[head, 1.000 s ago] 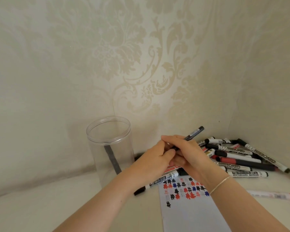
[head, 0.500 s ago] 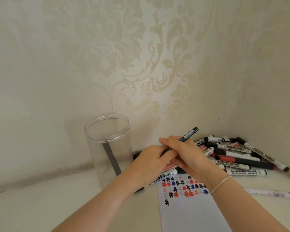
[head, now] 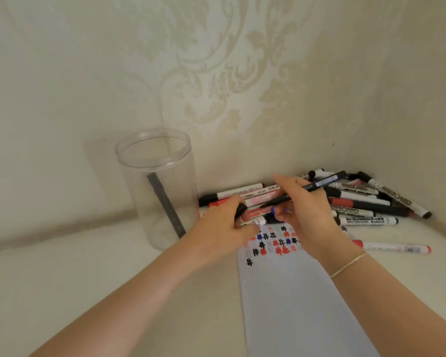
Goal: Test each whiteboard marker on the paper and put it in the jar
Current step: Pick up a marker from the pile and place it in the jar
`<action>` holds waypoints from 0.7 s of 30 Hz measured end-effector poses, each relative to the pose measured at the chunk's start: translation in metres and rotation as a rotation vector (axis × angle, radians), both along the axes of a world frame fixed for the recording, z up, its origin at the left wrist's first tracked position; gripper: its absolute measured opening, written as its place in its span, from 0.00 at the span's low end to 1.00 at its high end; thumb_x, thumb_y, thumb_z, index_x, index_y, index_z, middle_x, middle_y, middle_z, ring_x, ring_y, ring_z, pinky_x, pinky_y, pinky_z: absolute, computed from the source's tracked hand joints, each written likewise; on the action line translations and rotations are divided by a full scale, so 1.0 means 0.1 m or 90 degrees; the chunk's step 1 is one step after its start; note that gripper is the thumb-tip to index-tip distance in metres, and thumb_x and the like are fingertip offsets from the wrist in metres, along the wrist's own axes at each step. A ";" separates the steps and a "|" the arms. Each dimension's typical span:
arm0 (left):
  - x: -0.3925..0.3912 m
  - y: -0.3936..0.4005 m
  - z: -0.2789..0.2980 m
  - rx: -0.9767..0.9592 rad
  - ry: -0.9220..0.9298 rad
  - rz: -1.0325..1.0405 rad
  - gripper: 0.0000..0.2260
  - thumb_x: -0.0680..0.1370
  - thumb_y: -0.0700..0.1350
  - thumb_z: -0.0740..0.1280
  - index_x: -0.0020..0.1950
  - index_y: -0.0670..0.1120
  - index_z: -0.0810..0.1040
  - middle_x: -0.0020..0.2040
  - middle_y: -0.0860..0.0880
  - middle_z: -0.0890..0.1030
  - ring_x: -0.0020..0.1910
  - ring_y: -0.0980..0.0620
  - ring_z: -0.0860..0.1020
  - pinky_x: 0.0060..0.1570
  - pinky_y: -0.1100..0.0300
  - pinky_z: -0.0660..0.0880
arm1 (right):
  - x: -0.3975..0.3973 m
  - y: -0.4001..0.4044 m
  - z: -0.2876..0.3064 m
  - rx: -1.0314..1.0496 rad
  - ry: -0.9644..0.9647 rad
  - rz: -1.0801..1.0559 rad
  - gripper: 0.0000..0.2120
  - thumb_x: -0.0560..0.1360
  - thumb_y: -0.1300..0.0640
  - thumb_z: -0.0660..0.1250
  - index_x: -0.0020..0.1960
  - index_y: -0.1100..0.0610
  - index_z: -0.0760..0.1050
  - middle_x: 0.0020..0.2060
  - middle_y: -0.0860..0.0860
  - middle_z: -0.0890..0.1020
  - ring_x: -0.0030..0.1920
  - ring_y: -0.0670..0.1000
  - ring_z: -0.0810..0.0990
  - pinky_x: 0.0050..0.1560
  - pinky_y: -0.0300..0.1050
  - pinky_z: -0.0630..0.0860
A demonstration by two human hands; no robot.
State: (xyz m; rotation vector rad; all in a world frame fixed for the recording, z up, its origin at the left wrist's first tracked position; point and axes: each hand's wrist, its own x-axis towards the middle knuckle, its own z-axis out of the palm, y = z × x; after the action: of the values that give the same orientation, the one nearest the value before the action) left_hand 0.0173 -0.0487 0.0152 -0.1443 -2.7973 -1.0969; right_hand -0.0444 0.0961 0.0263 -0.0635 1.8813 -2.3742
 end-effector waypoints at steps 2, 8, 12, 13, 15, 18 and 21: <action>0.04 -0.03 -0.12 -0.036 -0.002 0.005 0.08 0.76 0.42 0.66 0.43 0.55 0.70 0.32 0.57 0.72 0.31 0.60 0.70 0.29 0.69 0.64 | 0.12 0.00 -0.13 0.001 -0.013 0.029 0.09 0.74 0.57 0.70 0.39 0.60 0.74 0.33 0.57 0.80 0.27 0.50 0.76 0.31 0.43 0.76; 0.15 -0.09 -0.31 -0.067 0.025 -0.034 0.10 0.78 0.42 0.63 0.55 0.55 0.77 0.47 0.62 0.79 0.45 0.63 0.75 0.42 0.74 0.67 | 0.30 -0.03 -0.33 0.104 0.016 0.030 0.10 0.72 0.64 0.71 0.35 0.63 0.72 0.28 0.57 0.77 0.23 0.50 0.73 0.26 0.40 0.71; 0.19 -0.13 -0.28 -0.136 -0.076 -0.053 0.11 0.74 0.54 0.69 0.55 0.56 0.73 0.33 0.58 0.72 0.33 0.61 0.71 0.34 0.64 0.67 | 0.34 -0.07 -0.40 0.260 0.042 0.008 0.07 0.71 0.66 0.69 0.35 0.65 0.73 0.26 0.58 0.77 0.20 0.48 0.74 0.22 0.38 0.71; 0.19 -0.13 -0.26 -0.148 -0.098 -0.059 0.15 0.72 0.57 0.70 0.55 0.57 0.72 0.34 0.57 0.72 0.33 0.61 0.72 0.35 0.61 0.69 | 0.34 -0.08 -0.43 0.283 0.051 -0.004 0.08 0.70 0.67 0.68 0.34 0.64 0.72 0.25 0.58 0.76 0.19 0.48 0.74 0.21 0.37 0.70; 0.19 -0.12 -0.25 -0.178 -0.123 -0.062 0.20 0.69 0.62 0.70 0.57 0.58 0.71 0.35 0.56 0.73 0.35 0.60 0.74 0.38 0.58 0.74 | 0.34 -0.10 -0.46 0.318 0.068 -0.033 0.10 0.69 0.67 0.67 0.30 0.62 0.70 0.23 0.58 0.73 0.18 0.46 0.71 0.20 0.34 0.67; 0.18 -0.13 -0.24 -0.202 -0.139 -0.060 0.23 0.67 0.64 0.70 0.57 0.57 0.71 0.37 0.56 0.74 0.37 0.58 0.75 0.41 0.55 0.76 | 0.32 -0.12 -0.51 0.356 0.094 -0.067 0.12 0.68 0.66 0.68 0.28 0.61 0.69 0.22 0.56 0.72 0.19 0.46 0.68 0.22 0.33 0.67; 0.17 -0.13 -0.25 -0.199 -0.142 -0.059 0.23 0.67 0.65 0.70 0.57 0.56 0.71 0.37 0.56 0.74 0.37 0.59 0.75 0.41 0.54 0.77 | 0.32 -0.13 -0.54 0.371 0.106 -0.075 0.12 0.67 0.66 0.69 0.28 0.60 0.70 0.22 0.54 0.72 0.21 0.46 0.68 0.23 0.32 0.68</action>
State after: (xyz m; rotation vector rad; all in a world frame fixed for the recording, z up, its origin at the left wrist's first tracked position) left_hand 0.0341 -0.0622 -0.0095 -0.1951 -3.1783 -0.7234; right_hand -0.0127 0.0834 -0.0275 -0.1033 2.6405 -1.8306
